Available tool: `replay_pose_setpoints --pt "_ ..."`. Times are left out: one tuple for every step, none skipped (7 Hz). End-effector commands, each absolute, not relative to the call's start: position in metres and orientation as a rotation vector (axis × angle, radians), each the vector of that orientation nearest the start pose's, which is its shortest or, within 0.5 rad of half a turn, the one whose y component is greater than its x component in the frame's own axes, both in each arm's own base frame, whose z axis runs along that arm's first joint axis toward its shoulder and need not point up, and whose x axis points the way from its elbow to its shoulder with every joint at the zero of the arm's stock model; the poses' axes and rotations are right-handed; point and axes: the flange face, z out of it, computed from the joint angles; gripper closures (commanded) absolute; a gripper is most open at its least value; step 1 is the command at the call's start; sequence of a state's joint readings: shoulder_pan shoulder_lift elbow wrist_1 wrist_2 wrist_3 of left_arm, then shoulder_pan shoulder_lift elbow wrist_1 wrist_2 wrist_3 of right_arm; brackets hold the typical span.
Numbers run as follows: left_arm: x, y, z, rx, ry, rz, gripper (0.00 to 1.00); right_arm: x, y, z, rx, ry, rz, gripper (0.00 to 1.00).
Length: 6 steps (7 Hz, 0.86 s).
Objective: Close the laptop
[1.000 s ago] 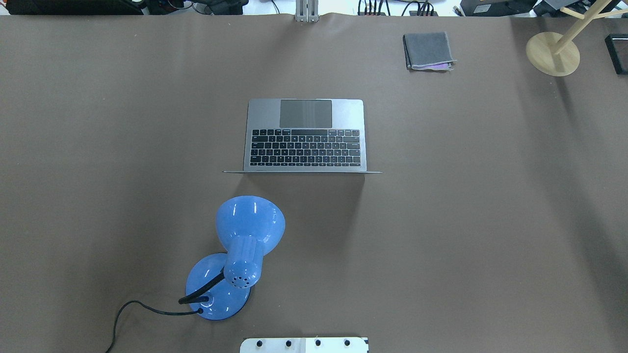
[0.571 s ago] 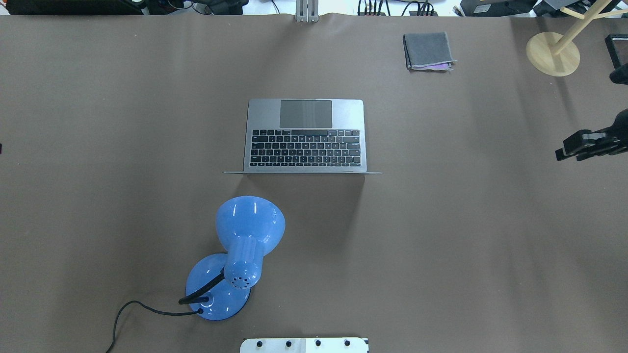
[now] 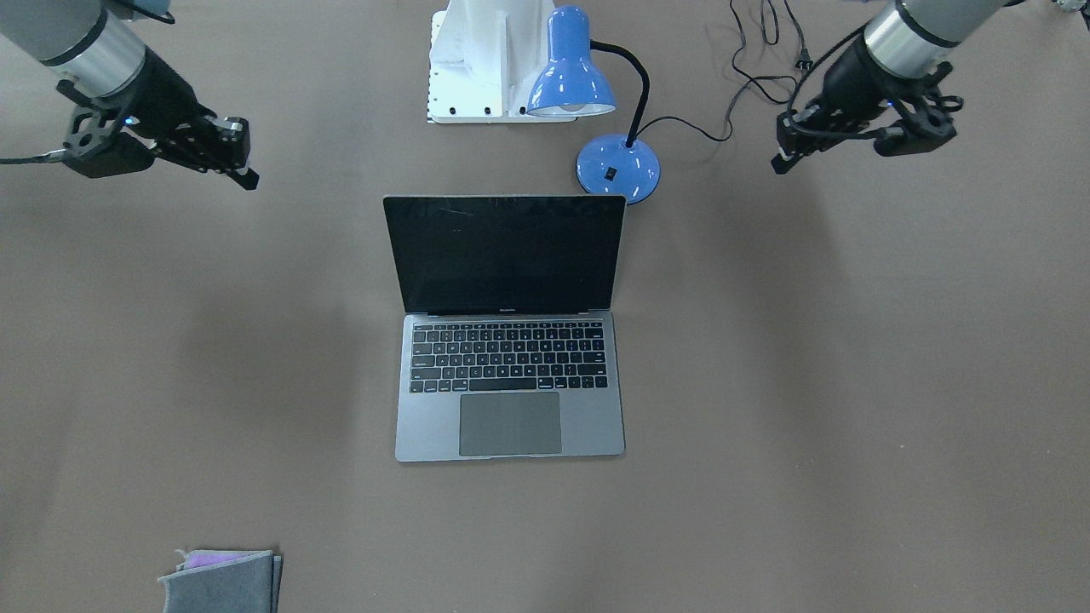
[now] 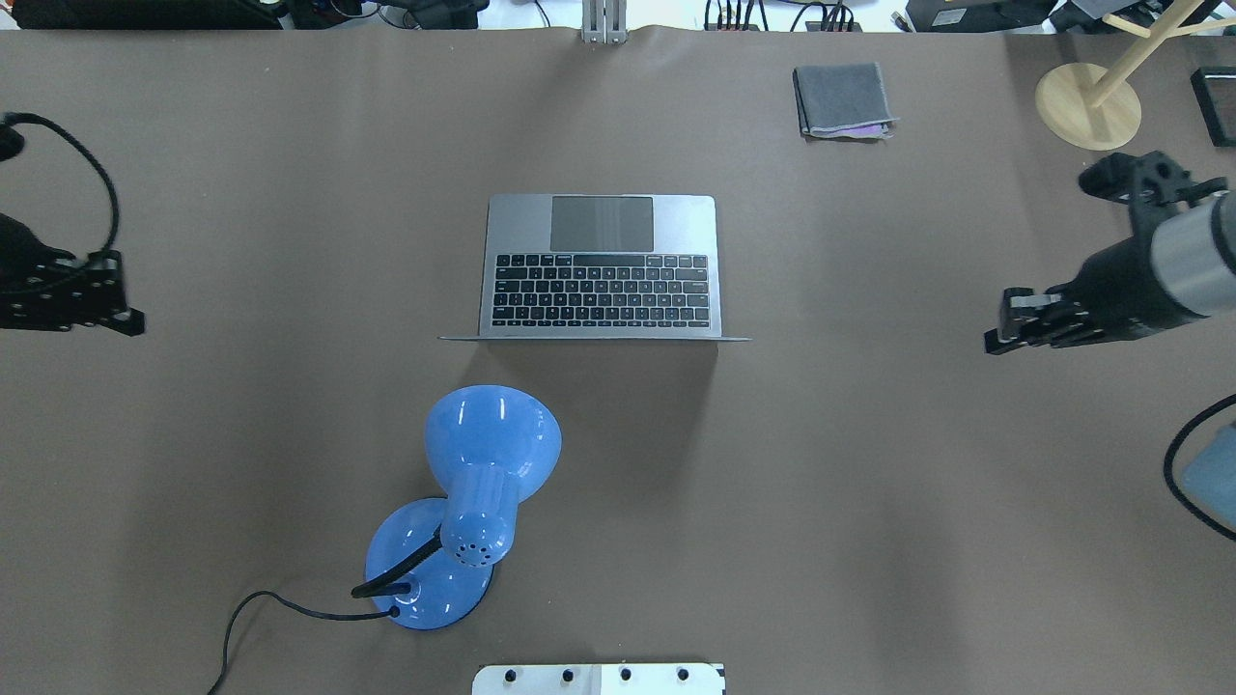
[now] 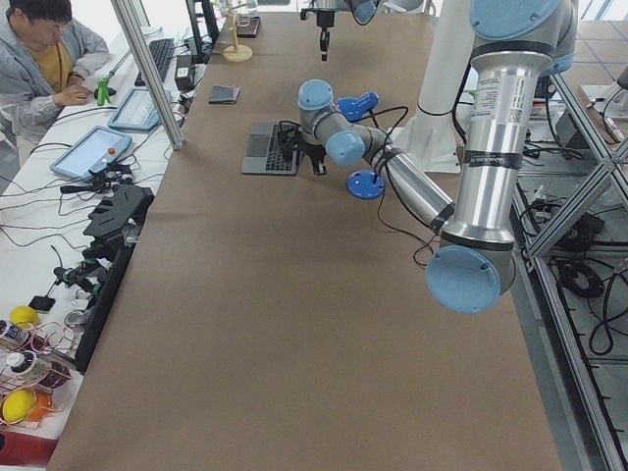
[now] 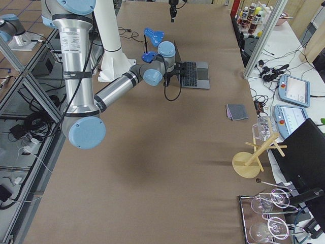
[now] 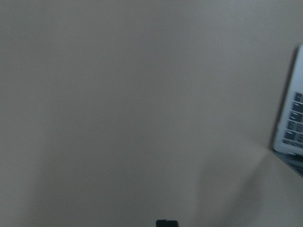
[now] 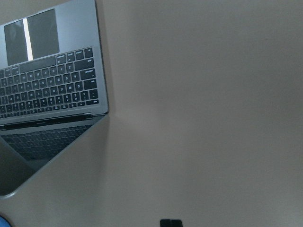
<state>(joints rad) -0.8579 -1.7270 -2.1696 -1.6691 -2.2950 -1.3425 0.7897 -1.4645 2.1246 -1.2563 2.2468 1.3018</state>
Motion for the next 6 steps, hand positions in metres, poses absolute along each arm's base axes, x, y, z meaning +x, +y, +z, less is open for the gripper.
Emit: replay_pose_setpoints --pt "0.310 -0.385 0.232 -0.257 1.042 -0.258 1.00 -0.329 -0.367 0.269 -0.089 -1.154 0.137 1.00" --pt "0.340 -0.374 0.215 -0.290 1.042 -0.247 1.00 -0.343 -0.359 0.256 -0.116 -1.170 0.138 1.00" --pt "0.362 -0.382 0.201 -0.313 1.044 -0.264 1.00 -0.363 -0.346 0.247 -0.119 -1.176 0.138 1.00" --pt "0.376 -0.385 0.195 -0.323 1.041 -0.262 1.00 -0.390 -0.334 0.238 -0.097 -1.166 0.153 1.00" --pt "0.379 -0.388 0.193 -0.316 1.041 -0.265 1.00 -0.403 -0.338 0.220 -0.090 -1.142 0.165 1.00" --pt "0.383 -0.392 0.190 -0.308 1.040 -0.268 1.00 -0.408 -0.344 0.202 -0.089 -1.129 0.174 1.00"
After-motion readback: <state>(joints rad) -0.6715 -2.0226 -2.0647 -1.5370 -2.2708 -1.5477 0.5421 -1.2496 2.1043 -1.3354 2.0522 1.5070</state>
